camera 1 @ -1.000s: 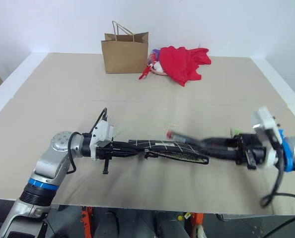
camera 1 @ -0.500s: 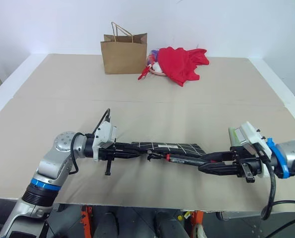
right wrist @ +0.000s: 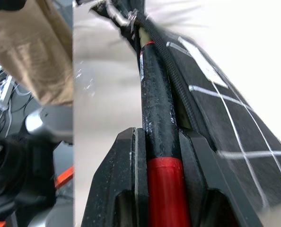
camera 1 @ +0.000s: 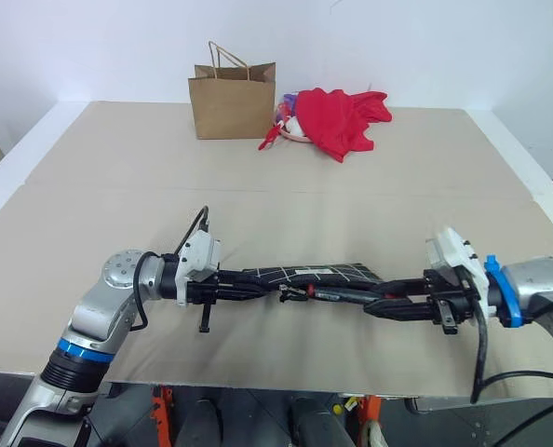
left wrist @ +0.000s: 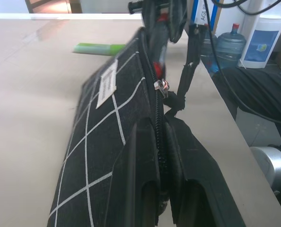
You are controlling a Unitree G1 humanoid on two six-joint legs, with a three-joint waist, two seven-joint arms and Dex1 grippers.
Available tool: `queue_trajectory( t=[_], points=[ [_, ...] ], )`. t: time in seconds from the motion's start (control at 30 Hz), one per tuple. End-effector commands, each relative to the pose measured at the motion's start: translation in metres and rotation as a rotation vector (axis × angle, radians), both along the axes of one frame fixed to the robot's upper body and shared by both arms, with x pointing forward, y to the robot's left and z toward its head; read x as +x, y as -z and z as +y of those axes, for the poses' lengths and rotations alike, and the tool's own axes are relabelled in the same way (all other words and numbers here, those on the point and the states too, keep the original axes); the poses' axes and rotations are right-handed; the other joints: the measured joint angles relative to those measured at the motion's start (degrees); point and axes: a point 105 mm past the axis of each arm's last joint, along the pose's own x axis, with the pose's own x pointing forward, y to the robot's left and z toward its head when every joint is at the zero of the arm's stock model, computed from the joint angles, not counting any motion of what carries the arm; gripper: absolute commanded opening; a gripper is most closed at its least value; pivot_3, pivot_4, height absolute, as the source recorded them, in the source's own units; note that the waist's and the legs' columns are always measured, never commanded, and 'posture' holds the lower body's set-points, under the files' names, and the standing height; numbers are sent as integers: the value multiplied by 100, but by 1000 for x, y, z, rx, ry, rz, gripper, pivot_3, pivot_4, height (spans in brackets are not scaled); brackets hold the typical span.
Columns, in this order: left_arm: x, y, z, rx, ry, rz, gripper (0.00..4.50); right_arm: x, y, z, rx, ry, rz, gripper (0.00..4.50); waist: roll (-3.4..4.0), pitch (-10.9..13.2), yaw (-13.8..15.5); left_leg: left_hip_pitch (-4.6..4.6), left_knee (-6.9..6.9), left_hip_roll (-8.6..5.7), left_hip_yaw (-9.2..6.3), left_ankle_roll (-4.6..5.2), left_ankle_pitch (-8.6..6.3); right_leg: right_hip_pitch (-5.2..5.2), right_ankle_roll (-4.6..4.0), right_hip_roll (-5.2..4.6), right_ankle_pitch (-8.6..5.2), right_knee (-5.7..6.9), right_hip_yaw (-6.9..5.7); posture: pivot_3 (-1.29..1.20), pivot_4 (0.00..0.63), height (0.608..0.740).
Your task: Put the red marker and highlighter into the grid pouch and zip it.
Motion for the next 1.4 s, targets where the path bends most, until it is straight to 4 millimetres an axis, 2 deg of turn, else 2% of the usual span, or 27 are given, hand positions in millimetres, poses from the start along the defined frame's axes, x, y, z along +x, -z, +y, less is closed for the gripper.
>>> queue_trajectory(
  t=[0.03,0.1,0.13,0.3,0.33,0.47,0.57,0.63,0.7,0.8,0.87,1.03,1.13,1.33,1.4],
  points=[
    [-5,-10,-4,-25,25,-35,0,3,-6,9,13,-4,-14,618,0,0,2,0,0,0,0,0,0,0,0,0,0,0,0,0,150,740],
    [-5,-10,-4,-26,24,-33,0,4,-8,11,18,-10,-26,1714,0,0,4,-3,0,0,0,0,0,-1,1,0,-1,0,0,0,150,740],
    [-5,-10,-3,-26,24,-32,0,4,-8,12,16,-16,-35,2050,0,0,4,-3,0,-1,0,0,0,0,1,-1,-1,0,0,0,150,740],
    [-5,-9,-3,-27,15,-24,0,-7,-13,7,29,-70,-50,4445,0,0,5,-3,0,0,0,0,0,0,1,0,-1,0,-1,0,150,740],
    [-5,-9,-2,-27,14,-23,0,-10,-16,6,46,-79,-45,4481,0,0,8,-3,0,-1,0,0,0,0,1,0,-2,0,-1,0,150,740],
    [-2,-9,1,-23,-11,-17,0,-18,-35,-27,146,38,125,4481,0,0,25,-6,1,-5,-1,0,0,2,3,-6,-2,0,-1,0,150,740],
    [0,-8,3,-19,-18,-16,0,-13,-48,-46,240,161,183,4481,-3,1,38,0,5,-7,-1,0,0,8,3,-8,0,0,-1,0,150,740],
    [1,-8,4,-17,-22,-16,0,-7,-49,-60,273,259,176,4481,-3,1,33,11,4,-7,-1,0,0,17,1,-7,1,0,-1,0,150,740],
    [2,-7,4,-15,-23,-17,0,5,-39,-76,262,400,125,4481,-4,1,28,14,4,-7,-1,0,0,19,1,-7,1,0,-1,0,150,740],
    [2,-6,3,-15,-22,-17,0,23,-8,-101,129,645,8,4481,-7,-1,17,12,5,-7,0,1,0,19,3,-8,0,0,-1,0,150,740],
    [2,-6,2,-17,-20,-19,0,36,6,-113,111,824,-69,4481,-6,-2,8,11,4,-8,0,0,0,17,5,-8,-1,0,-1,0,150,740],
    [2,-6,0,-21,-17,-23,0,54,25,-141,39,1148,-265,4481,11,-6,-10,8,-1,-10,0,-3,2,10,5,-9,0,2,1,0,150,740],
    [2,-7,0,-20,-17,-25,0,54,34,-145,32,1223,-281,4481,11,-7,-10,9,-1,-10,0,-3,3,12,4,-9,0,2,1,0,150,740],
    [2,-7,0,-20,-23,-30,0,40,77,-132,9,1267,-123,4481,12,-8,-9,9,-5,-10,-1,-3,2,14,3,-9,-2,2,1,0,150,740],
    [3,-7,-1,-20,-24,-30,0,37,86,-130,5,1292,-75,4481,10,-10,-14,12,-5,-10,-1,-3,2,16,3,-9,-2,2,1,0,150,740]
  ],
)
